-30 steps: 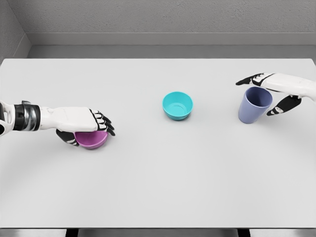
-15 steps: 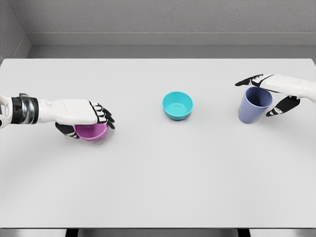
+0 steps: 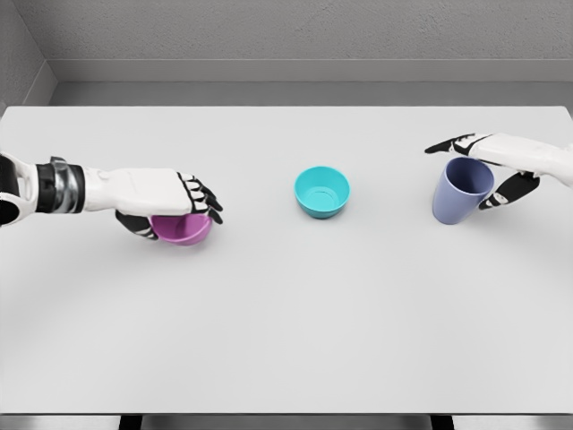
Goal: Stacking bowl and cup with both arms
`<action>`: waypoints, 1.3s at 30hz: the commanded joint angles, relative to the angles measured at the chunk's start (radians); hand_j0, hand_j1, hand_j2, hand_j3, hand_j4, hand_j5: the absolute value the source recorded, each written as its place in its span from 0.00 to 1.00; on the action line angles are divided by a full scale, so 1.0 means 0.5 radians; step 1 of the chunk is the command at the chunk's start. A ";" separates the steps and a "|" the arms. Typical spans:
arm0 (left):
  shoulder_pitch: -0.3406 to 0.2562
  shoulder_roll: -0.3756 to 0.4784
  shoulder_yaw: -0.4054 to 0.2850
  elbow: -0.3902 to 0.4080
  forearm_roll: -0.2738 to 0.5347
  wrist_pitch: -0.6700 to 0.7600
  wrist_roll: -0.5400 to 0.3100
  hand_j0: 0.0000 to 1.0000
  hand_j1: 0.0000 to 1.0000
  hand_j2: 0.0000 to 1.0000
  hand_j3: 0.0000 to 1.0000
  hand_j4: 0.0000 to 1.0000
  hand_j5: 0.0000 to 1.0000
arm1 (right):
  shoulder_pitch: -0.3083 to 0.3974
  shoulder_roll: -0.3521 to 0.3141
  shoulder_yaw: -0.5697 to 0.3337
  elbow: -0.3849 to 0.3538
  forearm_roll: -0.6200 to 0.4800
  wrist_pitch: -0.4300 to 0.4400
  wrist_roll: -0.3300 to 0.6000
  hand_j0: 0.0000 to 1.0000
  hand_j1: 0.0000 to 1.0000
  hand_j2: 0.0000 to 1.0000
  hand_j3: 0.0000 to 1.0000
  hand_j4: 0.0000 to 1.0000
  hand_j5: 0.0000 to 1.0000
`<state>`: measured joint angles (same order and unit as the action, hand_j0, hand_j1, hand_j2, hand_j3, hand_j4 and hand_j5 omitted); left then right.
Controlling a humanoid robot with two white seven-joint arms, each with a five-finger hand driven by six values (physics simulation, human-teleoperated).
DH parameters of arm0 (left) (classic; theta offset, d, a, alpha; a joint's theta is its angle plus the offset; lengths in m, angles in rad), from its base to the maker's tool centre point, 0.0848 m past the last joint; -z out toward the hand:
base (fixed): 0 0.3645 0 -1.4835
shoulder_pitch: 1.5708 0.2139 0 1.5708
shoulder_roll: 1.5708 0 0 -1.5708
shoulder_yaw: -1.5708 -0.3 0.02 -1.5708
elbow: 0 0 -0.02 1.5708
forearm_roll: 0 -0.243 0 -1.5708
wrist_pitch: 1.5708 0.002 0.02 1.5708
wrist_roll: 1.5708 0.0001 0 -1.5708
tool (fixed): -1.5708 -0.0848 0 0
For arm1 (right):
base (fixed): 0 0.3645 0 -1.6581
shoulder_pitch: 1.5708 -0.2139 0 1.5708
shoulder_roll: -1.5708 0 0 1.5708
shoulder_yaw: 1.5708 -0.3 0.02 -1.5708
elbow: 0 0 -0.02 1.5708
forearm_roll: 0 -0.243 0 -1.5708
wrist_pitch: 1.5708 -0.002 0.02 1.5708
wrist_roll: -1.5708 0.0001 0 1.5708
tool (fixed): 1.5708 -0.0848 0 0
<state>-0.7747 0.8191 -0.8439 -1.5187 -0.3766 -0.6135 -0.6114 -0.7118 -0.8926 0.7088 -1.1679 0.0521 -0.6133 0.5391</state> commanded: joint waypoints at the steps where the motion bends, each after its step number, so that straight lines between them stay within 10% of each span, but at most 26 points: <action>1: 0.000 -0.034 0.000 0.003 -0.011 0.005 0.001 0.88 0.88 0.88 0.88 0.88 0.88 | 0.000 0.006 0.012 0.013 -0.012 0.005 -0.001 1.00 1.00 1.00 1.00 1.00 1.00; 29: -0.138 -0.346 -0.003 0.132 -0.054 0.005 0.001 0.85 0.85 0.85 0.85 0.85 0.85 | -0.003 0.006 0.049 0.016 -0.009 0.005 0.002 1.00 1.00 1.00 1.00 1.00 1.00; 39: -0.236 -0.494 -0.061 0.227 -0.081 0.005 0.001 0.85 0.85 0.85 0.85 0.85 0.85 | -0.003 0.006 0.052 0.035 -0.009 0.005 0.008 0.75 0.75 0.75 0.75 0.75 0.75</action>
<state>-0.8974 0.5916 -0.8617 -1.4214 -0.4207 -0.6134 -0.6114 -0.7148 -0.8885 0.7352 -1.1511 0.0533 -0.6131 0.5433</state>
